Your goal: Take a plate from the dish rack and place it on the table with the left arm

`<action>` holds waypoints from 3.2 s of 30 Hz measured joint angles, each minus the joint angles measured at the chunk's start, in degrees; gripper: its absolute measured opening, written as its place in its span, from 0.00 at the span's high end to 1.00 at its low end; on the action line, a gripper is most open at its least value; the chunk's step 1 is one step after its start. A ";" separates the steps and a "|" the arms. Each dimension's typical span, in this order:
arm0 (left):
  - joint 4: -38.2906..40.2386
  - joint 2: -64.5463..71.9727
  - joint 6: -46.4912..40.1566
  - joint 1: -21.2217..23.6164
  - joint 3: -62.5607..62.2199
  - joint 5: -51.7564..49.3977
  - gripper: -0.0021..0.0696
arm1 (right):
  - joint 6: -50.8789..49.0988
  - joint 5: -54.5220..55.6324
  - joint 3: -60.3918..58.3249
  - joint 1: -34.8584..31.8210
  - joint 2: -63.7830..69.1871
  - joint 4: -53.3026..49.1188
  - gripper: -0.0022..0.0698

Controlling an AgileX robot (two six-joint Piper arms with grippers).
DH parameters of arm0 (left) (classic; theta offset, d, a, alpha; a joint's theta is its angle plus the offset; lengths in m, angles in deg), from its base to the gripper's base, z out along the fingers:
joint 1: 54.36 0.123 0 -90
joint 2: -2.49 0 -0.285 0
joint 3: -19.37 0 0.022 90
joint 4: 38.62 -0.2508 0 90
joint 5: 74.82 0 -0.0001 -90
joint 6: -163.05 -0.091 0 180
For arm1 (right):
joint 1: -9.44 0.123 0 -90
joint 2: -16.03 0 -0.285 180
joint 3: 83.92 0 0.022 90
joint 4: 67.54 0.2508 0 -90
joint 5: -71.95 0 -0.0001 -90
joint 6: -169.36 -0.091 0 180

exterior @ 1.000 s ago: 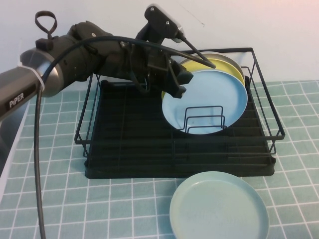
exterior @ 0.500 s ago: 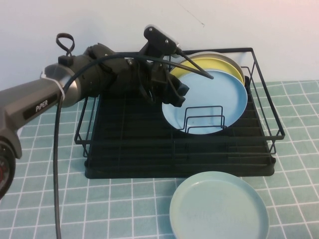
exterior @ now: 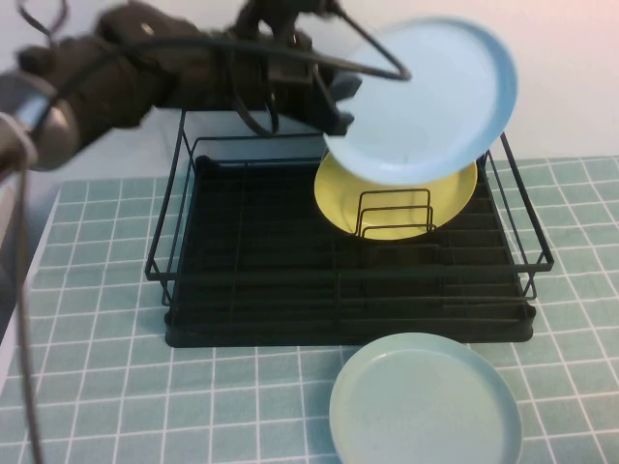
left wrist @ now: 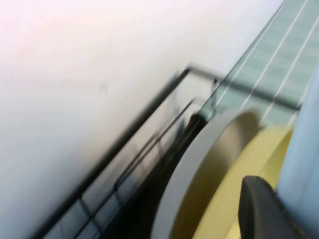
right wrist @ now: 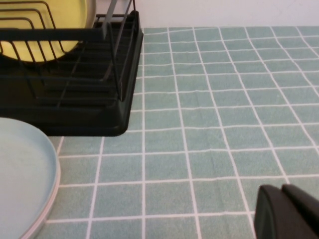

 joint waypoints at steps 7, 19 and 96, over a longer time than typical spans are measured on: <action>-4.38 -12.58 14.07 0.00 -0.10 -12.33 0.86 | 0.00 0.00 0.00 0.00 0.00 0.00 0.97; -11.56 -15.92 37.97 0.00 -0.10 -38.89 0.86 | 0.00 0.00 0.00 0.00 0.00 0.00 0.97; -16.25 -87.64 45.32 0.45 81.86 14.20 0.97 | 0.00 0.00 0.00 0.00 0.00 0.00 0.97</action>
